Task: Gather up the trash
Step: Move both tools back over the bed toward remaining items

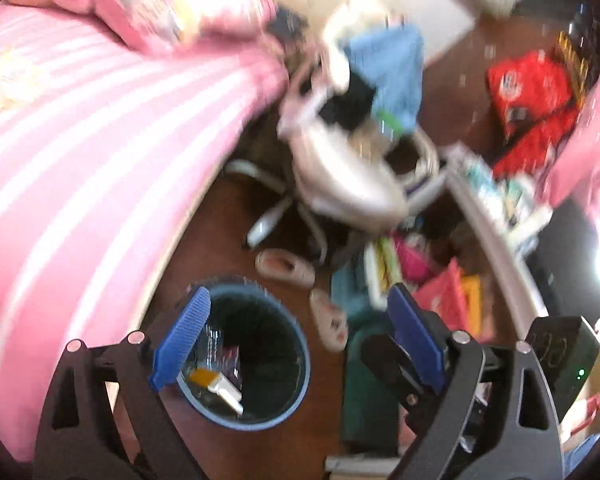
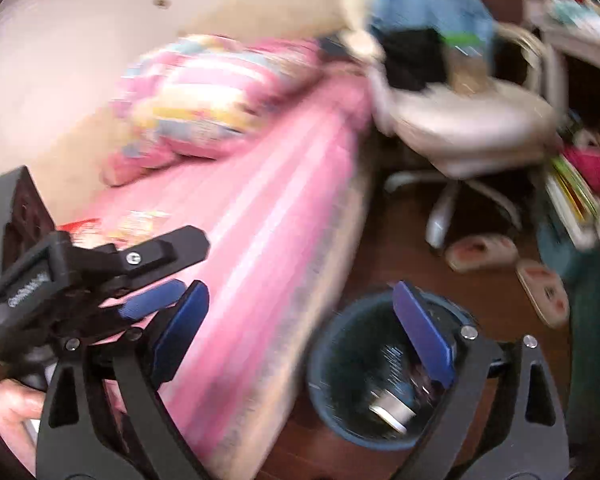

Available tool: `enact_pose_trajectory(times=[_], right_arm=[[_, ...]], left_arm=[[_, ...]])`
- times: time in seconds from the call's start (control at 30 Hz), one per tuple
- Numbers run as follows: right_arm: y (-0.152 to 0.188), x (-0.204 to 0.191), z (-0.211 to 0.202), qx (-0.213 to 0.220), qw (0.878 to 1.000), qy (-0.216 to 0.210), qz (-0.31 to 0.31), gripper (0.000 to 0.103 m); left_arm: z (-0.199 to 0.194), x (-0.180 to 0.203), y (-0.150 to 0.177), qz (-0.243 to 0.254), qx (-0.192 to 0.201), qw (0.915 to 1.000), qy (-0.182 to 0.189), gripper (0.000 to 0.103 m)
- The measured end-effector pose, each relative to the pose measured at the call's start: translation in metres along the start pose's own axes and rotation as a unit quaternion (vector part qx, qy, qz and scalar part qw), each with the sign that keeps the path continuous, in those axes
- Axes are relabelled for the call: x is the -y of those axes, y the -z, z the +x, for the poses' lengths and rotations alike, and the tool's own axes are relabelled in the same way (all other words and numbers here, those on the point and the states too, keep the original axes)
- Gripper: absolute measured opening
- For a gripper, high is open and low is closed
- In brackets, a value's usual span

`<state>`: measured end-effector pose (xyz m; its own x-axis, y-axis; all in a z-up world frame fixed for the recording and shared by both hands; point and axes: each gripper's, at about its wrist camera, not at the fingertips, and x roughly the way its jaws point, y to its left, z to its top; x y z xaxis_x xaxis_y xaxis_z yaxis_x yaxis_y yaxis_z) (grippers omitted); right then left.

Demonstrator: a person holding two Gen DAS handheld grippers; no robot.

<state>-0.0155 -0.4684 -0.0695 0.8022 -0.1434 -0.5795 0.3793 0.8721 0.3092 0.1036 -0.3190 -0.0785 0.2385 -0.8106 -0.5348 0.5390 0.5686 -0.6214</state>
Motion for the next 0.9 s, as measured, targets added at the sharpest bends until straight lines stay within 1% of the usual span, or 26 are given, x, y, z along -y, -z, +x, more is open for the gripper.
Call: enact_pose_trajectory(times=[0.03, 0.13, 0.17, 0.2, 0.23, 0.37, 0.5, 0.57, 0.6, 0.67, 0.7, 0.77, 0.8, 0.9], right_arm=[[-0.006, -0.018, -0.004, 0.007, 1.000, -0.016, -0.014, 0.094], [-0.018, -0.061, -0.003, 0.008, 0.997, -0.058, -0.040, 0.095], [-0.021, -0.073, -0.002, 0.007, 0.996, -0.070, -0.046, 0.095], [-0.025, -0.095, 0.002, 0.005, 0.994, -0.090, -0.058, 0.095], [-0.028, -0.106, 0.006, 0.003, 0.993, -0.098, -0.063, 0.095], [-0.031, -0.174, 0.033, -0.012, 0.986, -0.141, -0.090, 0.095], [-0.024, -0.234, 0.069, -0.040, 0.977, -0.179, -0.110, 0.096], [-0.018, -0.255, 0.085, -0.045, 0.974, -0.186, -0.125, 0.096], [-0.012, -0.273, 0.103, -0.053, 0.970, -0.191, -0.142, 0.096], [-0.002, -0.294, 0.120, -0.057, 0.966, -0.195, -0.161, 0.096], [0.003, -0.305, 0.132, -0.061, 0.963, -0.197, -0.174, 0.096], [0.014, -0.319, 0.154, -0.064, 0.959, -0.197, -0.195, 0.096], [0.018, -0.330, 0.170, -0.068, 0.957, -0.192, -0.209, 0.096], [0.027, -0.348, 0.195, -0.074, 0.952, -0.195, -0.224, 0.096]], left_arm=[[-0.023, -0.008, -0.006, -0.011, 0.022, 0.9997, 0.003, 0.088], [-0.071, -0.026, -0.018, -0.024, 0.063, 0.9977, -0.004, 0.089], [-0.090, -0.035, -0.021, -0.025, 0.078, 0.9965, -0.013, 0.090], [-0.103, -0.042, -0.023, -0.024, 0.087, 0.9956, -0.023, 0.090], [-0.120, -0.052, -0.026, -0.024, 0.099, 0.9940, -0.041, 0.090], [-0.176, -0.101, -0.027, -0.031, 0.126, 0.9869, -0.096, 0.090], [-0.218, -0.153, -0.025, -0.028, 0.134, 0.9787, -0.153, 0.090], [-0.231, -0.181, -0.025, -0.027, 0.124, 0.9712, -0.201, 0.090], [-0.237, -0.197, -0.023, -0.030, 0.121, 0.9666, -0.224, 0.090], [-0.245, -0.222, -0.026, -0.034, 0.113, 0.9622, -0.245, 0.090], [-0.246, -0.235, -0.028, -0.035, 0.107, 0.9585, -0.262, 0.090], [-0.247, -0.256, -0.031, -0.032, 0.104, 0.9533, -0.282, 0.090], [-0.244, -0.267, -0.033, -0.029, 0.098, 0.9480, -0.301, 0.090], [-0.238, -0.291, -0.037, -0.026, 0.079, 0.9388, -0.334, 0.090]])
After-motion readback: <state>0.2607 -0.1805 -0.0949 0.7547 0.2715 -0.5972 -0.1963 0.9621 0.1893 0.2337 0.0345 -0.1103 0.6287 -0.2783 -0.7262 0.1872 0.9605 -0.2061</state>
